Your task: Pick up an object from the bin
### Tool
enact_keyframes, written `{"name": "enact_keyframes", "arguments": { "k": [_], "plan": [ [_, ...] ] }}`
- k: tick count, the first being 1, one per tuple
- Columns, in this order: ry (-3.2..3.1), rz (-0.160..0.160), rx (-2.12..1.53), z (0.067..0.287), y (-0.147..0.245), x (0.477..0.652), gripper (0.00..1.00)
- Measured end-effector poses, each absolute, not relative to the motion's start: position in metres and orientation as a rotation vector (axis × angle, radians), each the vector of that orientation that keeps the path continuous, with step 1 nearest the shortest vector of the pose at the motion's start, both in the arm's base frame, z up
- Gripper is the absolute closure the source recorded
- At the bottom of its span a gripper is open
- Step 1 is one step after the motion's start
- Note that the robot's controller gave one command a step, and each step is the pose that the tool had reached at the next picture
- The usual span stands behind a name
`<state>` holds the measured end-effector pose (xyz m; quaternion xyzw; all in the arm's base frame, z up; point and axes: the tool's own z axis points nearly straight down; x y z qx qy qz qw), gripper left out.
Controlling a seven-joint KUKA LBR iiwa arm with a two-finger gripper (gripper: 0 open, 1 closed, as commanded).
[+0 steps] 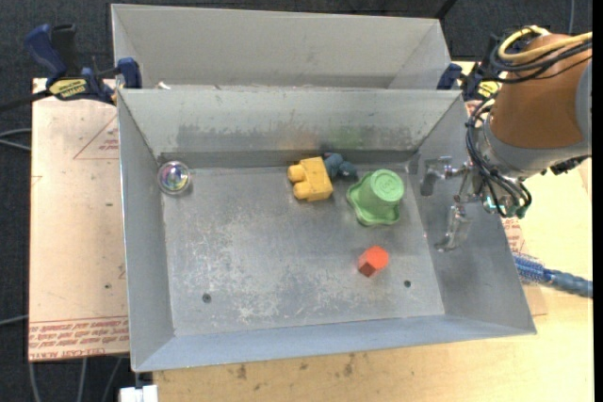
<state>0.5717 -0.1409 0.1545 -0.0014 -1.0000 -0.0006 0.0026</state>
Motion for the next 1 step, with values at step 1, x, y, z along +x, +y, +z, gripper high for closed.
{"name": "enact_keyframes", "arguments": {
  "k": [1],
  "plan": [
    [-3.126, -0.007, 0.253, 0.0665, -0.0635, 0.5386, 0.00]
  ]
}}
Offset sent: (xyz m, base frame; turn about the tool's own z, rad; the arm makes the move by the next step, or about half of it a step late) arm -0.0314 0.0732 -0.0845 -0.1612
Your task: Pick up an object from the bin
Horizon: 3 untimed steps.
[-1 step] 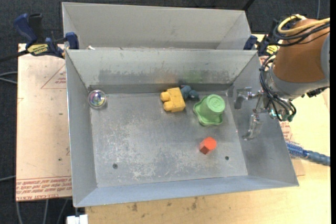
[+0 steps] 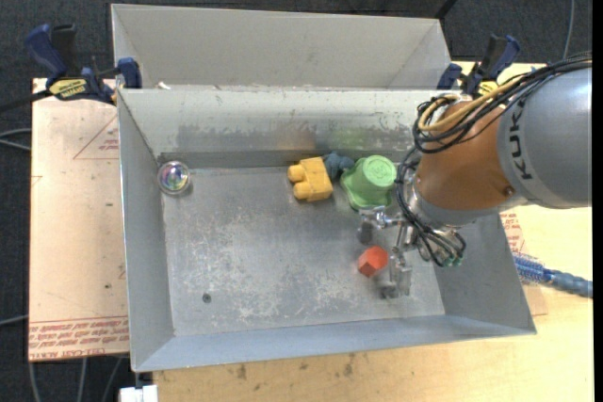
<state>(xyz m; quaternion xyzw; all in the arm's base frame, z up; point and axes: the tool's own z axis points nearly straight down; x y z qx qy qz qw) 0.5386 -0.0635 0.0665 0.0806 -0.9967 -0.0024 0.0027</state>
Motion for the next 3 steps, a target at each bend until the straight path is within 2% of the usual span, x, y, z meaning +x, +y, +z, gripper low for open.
{"name": "enact_keyframes", "arguments": {
  "k": [1, 2, 3],
  "plan": [
    [-3.141, -0.003, 0.161, 0.101, -0.054, 0.530, 0.00],
    [-3.143, -0.002, 0.085, 0.110, -0.056, 0.527, 0.00],
    [-3.136, -0.003, -0.159, 0.069, -0.053, 0.513, 0.00]
  ]
}}
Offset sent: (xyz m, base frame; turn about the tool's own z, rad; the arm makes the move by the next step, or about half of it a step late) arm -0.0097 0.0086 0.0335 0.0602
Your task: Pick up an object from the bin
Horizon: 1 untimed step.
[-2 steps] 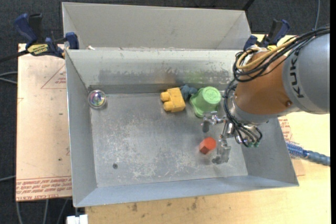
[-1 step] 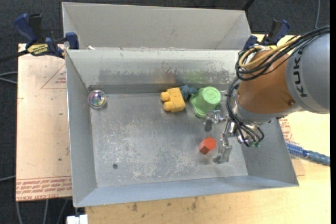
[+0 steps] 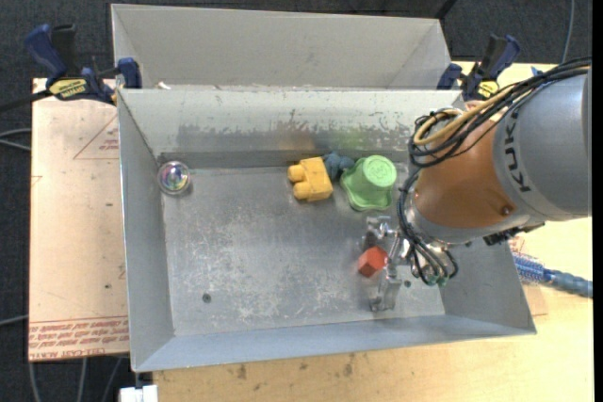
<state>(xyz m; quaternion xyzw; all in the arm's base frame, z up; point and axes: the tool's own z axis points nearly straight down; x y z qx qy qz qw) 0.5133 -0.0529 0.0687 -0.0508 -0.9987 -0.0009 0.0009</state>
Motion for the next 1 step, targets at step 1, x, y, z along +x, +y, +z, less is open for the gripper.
{"name": "enact_keyframes", "arguments": {
  "k": [1],
  "plan": [
    [-3.138, -0.002, -0.157, 0.0685, -0.0524, 0.5135, 0.00]
  ]
}}
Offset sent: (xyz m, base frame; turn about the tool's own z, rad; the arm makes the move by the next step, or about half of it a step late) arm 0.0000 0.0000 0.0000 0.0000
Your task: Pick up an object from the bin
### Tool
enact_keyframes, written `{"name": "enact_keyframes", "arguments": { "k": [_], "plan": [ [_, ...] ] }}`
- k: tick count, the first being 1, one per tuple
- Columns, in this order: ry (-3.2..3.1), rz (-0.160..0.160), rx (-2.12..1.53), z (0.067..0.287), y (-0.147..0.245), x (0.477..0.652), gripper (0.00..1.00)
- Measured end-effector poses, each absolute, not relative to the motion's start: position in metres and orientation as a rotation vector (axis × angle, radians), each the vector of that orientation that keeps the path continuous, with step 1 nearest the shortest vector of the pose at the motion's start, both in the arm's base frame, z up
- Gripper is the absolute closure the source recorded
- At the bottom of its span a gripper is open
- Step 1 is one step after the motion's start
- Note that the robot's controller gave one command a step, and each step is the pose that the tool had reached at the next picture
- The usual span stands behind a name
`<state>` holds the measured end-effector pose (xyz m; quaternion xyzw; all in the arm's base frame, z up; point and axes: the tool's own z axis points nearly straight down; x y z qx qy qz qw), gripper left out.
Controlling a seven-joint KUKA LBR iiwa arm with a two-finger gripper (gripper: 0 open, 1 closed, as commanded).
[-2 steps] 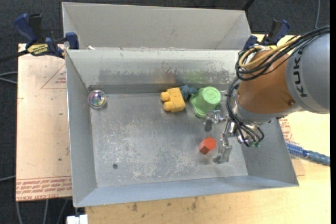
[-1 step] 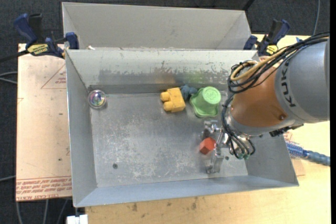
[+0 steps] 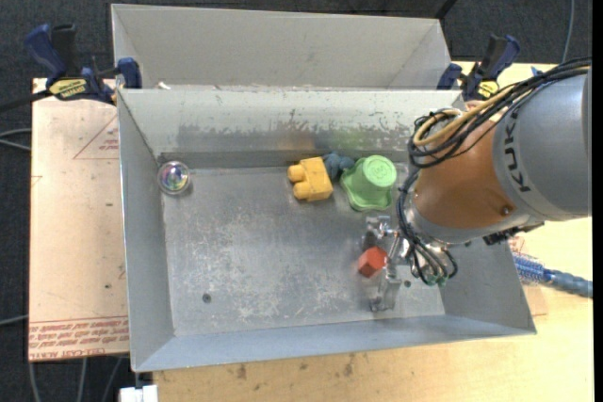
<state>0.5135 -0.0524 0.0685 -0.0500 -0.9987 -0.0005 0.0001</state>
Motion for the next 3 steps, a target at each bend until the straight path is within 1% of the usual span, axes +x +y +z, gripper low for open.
{"name": "enact_keyframes", "arguments": {
  "k": [1, 2, 3],
  "plan": [
    [-3.138, -0.001, -0.156, 0.069, -0.052, 0.514, 1.00],
    [-3.143, -0.001, -0.153, 0.108, -0.052, 0.515, 1.00],
    [-3.145, -0.001, -0.151, 0.163, -0.052, 0.517, 1.00]
  ]
}}
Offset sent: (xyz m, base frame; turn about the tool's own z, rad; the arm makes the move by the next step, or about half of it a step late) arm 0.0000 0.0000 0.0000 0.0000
